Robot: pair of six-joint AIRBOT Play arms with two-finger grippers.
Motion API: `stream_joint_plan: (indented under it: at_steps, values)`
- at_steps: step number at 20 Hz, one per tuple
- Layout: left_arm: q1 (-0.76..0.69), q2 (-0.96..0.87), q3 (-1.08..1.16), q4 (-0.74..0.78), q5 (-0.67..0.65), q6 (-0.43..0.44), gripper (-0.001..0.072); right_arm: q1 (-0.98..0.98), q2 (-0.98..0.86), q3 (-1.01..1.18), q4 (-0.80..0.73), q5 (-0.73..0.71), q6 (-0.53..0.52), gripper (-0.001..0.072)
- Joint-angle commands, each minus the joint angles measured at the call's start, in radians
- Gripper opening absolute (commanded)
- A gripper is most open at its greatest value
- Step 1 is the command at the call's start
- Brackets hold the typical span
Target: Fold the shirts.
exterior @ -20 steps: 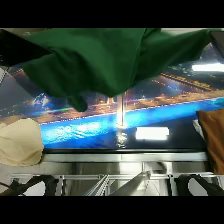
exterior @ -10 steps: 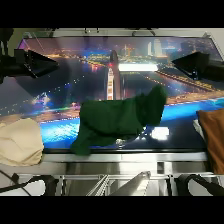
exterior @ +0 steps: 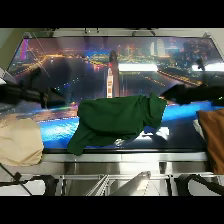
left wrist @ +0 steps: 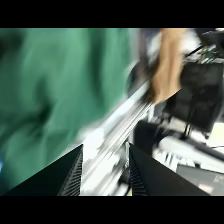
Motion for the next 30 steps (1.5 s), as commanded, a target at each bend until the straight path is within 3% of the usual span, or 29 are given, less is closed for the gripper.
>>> stream_joint_plan:
  at_steps: [1,5,8,11,12,13,14,21,24,30]
  values:
    - [-0.055,0.062,-0.266,0.162,0.108,-0.008,0.0296,0.138,-0.020,-0.189,-0.039,-0.090,-0.022,0.0455]
    - [-0.124,0.070,-0.440,0.169,0.200,-0.008,0.0296,0.322,-0.115,-0.243,-0.008,-0.177,-0.033,0.0454]
    - [-0.187,0.070,-0.502,0.169,0.275,-0.002,0.0296,0.391,-0.193,-0.242,0.184,-0.188,-0.138,0.0421]
    - [-0.230,0.070,-0.485,0.170,0.309,0.007,0.0294,0.391,-0.211,-0.241,0.351,-0.176,-0.220,0.0061]
    - [-0.239,0.070,-0.462,0.170,0.309,0.007,0.0253,0.392,-0.204,-0.233,0.372,-0.173,-0.235,0.0024]
    - [-0.246,0.070,-0.439,0.172,0.305,0.007,0.0084,0.392,-0.190,-0.224,0.374,-0.170,-0.236,0.0024]
    - [-0.245,0.071,-0.412,0.180,0.293,0.010,0.0020,0.391,-0.169,-0.215,0.375,-0.164,-0.235,0.0024]
    - [-0.193,0.169,-0.253,0.224,0.180,0.010,0.0029,0.278,0.041,-0.184,0.356,-0.098,-0.165,0.0023]
    - [-0.152,0.248,-0.248,0.409,0.193,-0.057,0.0720,0.271,0.033,-0.193,0.273,-0.100,-0.145,0.0023]
    - [-0.170,0.291,-0.468,0.427,0.222,-0.088,0.0695,0.272,0.018,-0.212,0.276,-0.123,-0.150,0.0023]
